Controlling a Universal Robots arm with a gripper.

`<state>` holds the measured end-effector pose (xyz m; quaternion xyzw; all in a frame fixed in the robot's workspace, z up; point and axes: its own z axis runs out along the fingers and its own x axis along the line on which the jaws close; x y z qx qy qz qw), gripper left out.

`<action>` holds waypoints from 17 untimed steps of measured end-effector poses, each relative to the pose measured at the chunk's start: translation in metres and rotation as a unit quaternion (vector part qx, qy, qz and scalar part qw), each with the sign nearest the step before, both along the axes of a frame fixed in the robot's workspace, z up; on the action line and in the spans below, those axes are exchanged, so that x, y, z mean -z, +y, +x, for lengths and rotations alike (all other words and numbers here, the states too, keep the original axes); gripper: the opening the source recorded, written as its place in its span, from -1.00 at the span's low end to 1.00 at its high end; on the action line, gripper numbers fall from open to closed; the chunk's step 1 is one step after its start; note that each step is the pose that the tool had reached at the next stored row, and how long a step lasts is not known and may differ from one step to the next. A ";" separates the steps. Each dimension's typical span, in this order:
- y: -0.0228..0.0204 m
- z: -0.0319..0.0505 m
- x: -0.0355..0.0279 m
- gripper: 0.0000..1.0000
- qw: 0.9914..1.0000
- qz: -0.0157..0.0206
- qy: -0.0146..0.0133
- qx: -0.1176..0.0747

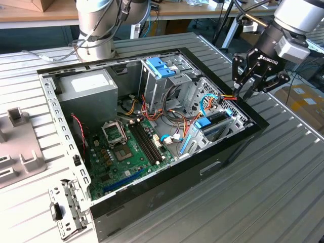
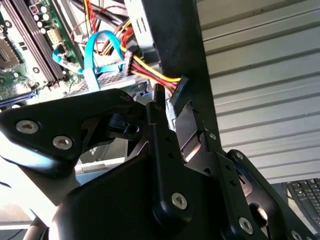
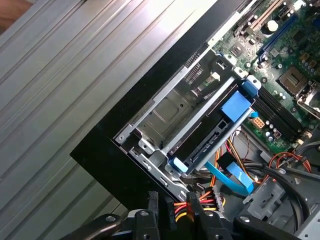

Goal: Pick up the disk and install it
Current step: 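Insert the first disk wire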

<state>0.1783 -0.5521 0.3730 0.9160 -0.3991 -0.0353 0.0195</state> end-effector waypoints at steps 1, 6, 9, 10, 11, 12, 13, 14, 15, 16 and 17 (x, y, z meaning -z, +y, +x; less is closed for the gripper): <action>0.0005 0.0014 0.0004 -0.28 1.000 0.000 0.000 0.000; 0.0011 0.0039 0.0042 -0.28 1.000 0.000 0.000 0.006; 0.0011 0.0058 0.0059 -0.28 1.000 0.000 0.000 0.008; 0.0011 0.0065 0.0061 -0.28 1.000 0.000 0.000 0.005; 0.0012 0.0074 0.0064 -0.28 1.000 0.000 0.000 0.001; 0.0014 0.0099 0.0075 -0.28 0.999 0.000 0.000 -0.033; 0.0015 0.0100 0.0080 -0.28 0.999 0.000 0.000 -0.047; 0.0016 0.0101 0.0081 -0.28 0.999 0.000 0.000 -0.054; 0.0016 0.0101 0.0080 -0.28 0.999 0.000 0.000 -0.054; 0.0016 0.0101 0.0080 -0.28 0.999 0.000 0.000 -0.054; 0.0017 0.0101 0.0080 -0.28 0.999 0.000 0.000 -0.054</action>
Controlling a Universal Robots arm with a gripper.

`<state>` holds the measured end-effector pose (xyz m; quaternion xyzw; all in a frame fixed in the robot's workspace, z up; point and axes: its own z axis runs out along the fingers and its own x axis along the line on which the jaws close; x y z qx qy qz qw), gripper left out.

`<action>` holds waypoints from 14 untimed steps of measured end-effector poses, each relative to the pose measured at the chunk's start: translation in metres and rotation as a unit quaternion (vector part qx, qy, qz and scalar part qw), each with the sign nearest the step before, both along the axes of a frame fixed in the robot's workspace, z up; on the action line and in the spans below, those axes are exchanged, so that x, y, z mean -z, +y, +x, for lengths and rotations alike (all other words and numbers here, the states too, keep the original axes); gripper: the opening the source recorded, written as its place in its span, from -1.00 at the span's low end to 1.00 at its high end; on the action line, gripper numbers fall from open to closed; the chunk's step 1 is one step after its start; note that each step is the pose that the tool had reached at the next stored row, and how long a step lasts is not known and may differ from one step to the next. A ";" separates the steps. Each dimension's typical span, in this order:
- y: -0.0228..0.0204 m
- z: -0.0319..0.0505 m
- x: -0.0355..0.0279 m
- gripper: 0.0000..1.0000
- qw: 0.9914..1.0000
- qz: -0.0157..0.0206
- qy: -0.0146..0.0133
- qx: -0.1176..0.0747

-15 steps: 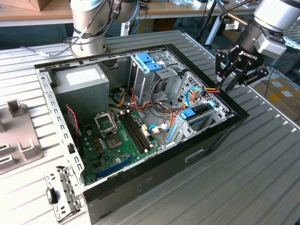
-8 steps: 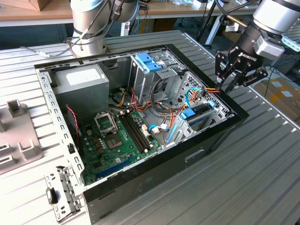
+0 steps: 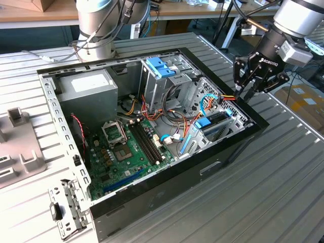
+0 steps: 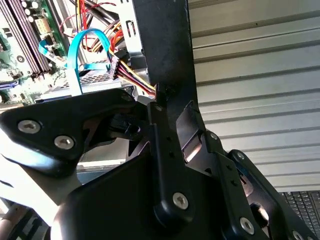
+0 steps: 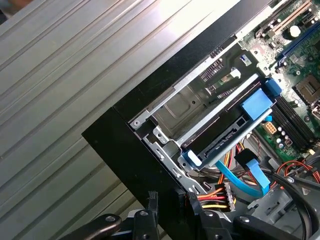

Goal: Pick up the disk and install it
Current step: 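Insert the first disk wire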

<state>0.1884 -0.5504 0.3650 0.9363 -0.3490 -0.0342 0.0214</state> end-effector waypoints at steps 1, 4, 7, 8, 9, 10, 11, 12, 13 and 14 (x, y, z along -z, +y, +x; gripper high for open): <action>0.0000 0.0000 0.0000 -0.28 1.000 0.000 0.000 0.000; 0.0000 0.0000 0.0000 -0.28 1.000 0.000 0.000 0.000; 0.0000 0.0000 0.0000 -0.56 1.000 0.000 0.000 0.000; 0.0000 0.0000 -0.0001 -0.66 1.000 0.000 0.000 0.000; 0.0000 0.0000 -0.0001 -0.66 1.000 0.000 0.000 0.000; 0.0000 0.0000 -0.0001 -0.66 1.000 0.000 0.000 0.000; 0.0000 0.0000 -0.0001 -0.66 1.000 0.000 0.000 0.000; 0.0000 0.0000 0.0000 -0.66 1.000 0.000 0.000 0.000; 0.0000 0.0000 0.0000 -0.66 1.000 0.000 0.000 0.000; 0.0000 0.0000 0.0000 -0.66 1.000 0.000 0.000 0.000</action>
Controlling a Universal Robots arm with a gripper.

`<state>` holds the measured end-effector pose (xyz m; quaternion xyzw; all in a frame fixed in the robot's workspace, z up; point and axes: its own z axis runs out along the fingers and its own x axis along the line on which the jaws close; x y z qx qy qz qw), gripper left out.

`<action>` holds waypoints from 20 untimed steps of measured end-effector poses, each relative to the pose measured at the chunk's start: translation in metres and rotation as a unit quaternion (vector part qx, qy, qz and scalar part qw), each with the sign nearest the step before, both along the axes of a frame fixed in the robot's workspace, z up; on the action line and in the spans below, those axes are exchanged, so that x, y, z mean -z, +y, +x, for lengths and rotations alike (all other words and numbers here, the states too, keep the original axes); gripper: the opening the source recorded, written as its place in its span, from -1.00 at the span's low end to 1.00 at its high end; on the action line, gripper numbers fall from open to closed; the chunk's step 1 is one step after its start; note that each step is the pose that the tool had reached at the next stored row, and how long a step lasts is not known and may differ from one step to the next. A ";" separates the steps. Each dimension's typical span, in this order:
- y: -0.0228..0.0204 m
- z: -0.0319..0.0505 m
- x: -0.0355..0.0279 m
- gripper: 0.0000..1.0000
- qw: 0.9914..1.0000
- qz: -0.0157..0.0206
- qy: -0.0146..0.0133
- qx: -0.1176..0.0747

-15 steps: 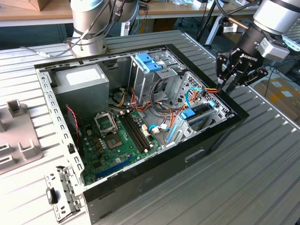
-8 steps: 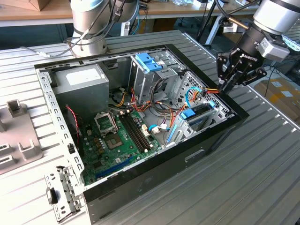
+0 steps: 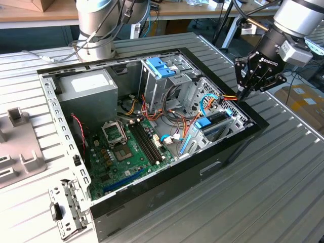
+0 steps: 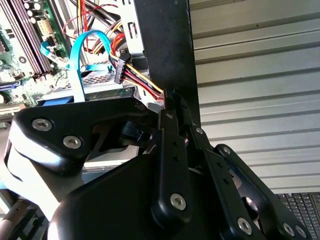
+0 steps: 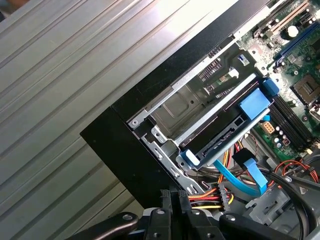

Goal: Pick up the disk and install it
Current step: 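Insert the first disk wire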

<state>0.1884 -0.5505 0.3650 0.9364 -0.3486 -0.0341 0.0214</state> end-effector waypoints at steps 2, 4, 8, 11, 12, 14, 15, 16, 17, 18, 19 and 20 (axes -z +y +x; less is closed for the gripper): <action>0.0000 0.0000 0.0000 -0.66 1.000 0.000 0.000 0.000; 0.0000 0.0000 0.0000 -0.66 1.000 0.000 0.000 0.000; 0.0000 0.0000 -0.0003 -0.66 1.000 0.000 0.000 0.000; 0.0000 0.0000 -0.0046 -0.66 1.000 0.000 0.000 0.000; 0.0000 0.0000 -0.0059 -0.66 1.000 0.000 0.000 0.000; 0.0000 0.0000 -0.0099 -0.66 1.000 0.000 0.000 0.000; 0.0000 0.0000 -0.0116 -0.66 1.000 0.001 0.000 0.000; 0.0000 0.0000 -0.0122 -0.66 1.000 0.002 0.000 0.000; 0.0000 0.0000 -0.0127 -0.66 1.000 0.002 0.000 0.000; 0.0000 0.0000 -0.0135 -0.66 1.000 0.002 0.000 0.000; 0.0000 0.0000 -0.0141 -0.66 1.000 0.002 0.000 0.000; 0.0000 0.0000 -0.0145 -0.66 1.000 0.003 0.000 0.000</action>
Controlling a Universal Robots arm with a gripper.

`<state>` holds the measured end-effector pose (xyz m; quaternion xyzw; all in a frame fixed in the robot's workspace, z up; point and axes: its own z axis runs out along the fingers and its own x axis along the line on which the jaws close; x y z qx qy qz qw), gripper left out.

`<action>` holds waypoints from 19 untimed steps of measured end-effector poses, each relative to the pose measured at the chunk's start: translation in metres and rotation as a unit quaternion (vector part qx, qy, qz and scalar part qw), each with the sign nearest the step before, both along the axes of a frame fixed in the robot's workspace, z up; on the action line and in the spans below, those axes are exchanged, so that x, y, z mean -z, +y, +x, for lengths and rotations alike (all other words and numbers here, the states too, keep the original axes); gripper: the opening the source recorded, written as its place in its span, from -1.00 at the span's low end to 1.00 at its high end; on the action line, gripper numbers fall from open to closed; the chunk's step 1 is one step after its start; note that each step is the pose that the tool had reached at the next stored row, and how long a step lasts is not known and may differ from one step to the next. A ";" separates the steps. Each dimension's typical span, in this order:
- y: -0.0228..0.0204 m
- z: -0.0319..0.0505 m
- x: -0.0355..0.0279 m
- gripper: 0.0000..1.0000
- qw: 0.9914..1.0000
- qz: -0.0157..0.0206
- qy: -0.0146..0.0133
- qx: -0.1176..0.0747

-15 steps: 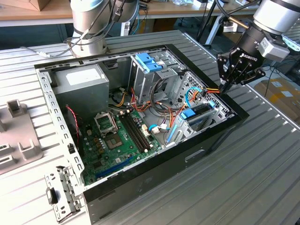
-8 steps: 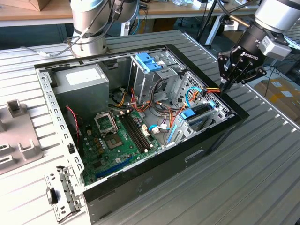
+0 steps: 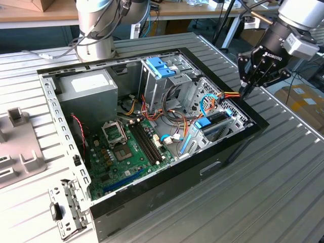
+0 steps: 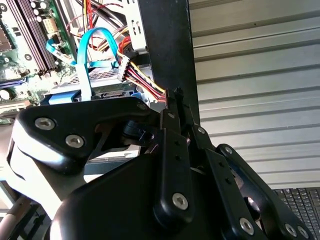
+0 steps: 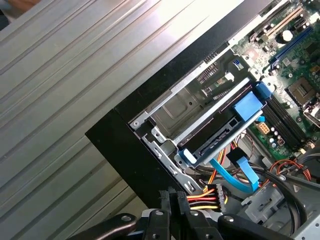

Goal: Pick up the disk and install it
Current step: 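Insert the first disk wire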

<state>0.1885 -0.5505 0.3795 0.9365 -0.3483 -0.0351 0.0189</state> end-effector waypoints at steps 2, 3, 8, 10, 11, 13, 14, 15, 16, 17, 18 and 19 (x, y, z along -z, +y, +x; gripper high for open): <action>0.0000 0.0000 -0.0010 -0.66 1.000 0.001 0.000 0.000; 0.0000 0.0000 -0.0016 -0.66 1.000 0.001 0.000 0.000; 0.0000 0.0000 -0.0036 -0.66 1.000 0.002 0.000 0.000; 0.0002 -0.0001 -0.0036 -0.66 1.000 0.006 0.000 0.000; 0.0002 -0.0001 -0.0035 -0.66 1.000 0.008 0.000 0.000; 0.0003 -0.0036 -0.0036 -0.66 1.000 0.012 0.000 0.000; 0.0003 -0.0062 -0.0034 -0.66 1.000 0.013 0.000 0.000; 0.0003 -0.0080 -0.0034 -0.66 1.000 0.013 0.000 0.000; 0.0003 -0.0099 -0.0034 -0.66 1.000 0.013 0.000 0.000; 0.0003 -0.0133 -0.0034 -0.66 1.000 0.013 0.000 0.000; 0.0002 -0.0173 -0.0034 -0.66 1.000 0.014 0.000 0.000; 0.0002 -0.0193 -0.0033 -0.66 1.000 0.014 0.000 0.000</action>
